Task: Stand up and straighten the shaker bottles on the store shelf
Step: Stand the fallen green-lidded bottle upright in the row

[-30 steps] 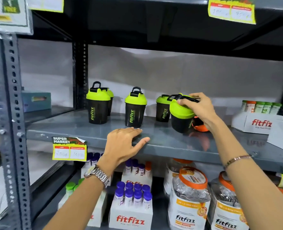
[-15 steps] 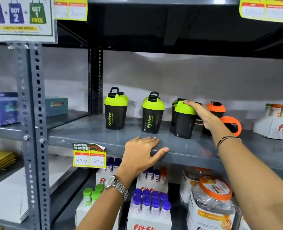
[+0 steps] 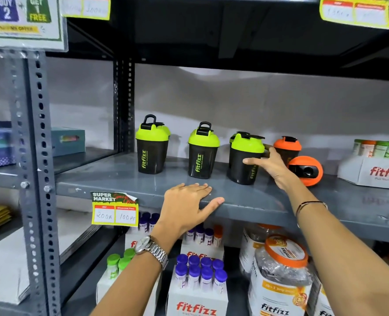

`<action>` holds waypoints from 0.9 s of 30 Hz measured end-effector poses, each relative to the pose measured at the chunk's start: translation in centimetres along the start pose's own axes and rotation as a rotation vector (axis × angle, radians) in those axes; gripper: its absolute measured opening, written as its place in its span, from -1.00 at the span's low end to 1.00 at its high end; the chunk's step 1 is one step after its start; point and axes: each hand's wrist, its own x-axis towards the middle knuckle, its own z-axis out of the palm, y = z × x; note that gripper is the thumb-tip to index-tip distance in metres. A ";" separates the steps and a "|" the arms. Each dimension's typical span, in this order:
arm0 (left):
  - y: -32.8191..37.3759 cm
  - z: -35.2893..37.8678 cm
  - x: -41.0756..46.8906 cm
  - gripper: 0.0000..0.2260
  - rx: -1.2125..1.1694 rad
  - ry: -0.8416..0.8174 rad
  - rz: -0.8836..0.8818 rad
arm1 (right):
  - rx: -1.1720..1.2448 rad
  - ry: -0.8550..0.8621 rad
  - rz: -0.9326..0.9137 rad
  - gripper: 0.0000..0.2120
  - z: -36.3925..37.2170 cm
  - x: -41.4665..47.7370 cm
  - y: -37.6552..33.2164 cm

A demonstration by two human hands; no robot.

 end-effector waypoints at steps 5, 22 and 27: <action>0.1 -0.1 0.0 -0.50 0.006 -0.013 -0.009 | -0.026 -0.029 0.027 -0.11 0.3 -0.1 0.9; 0.2 -0.1 0.0 -0.52 0.012 0.007 -0.007 | -0.131 -0.054 0.071 -0.22 0.2 0.5 2.0; 0.2 -0.1 -0.1 -0.50 0.014 -0.004 -0.010 | -0.140 -0.074 0.087 -0.23 -0.1 0.4 1.9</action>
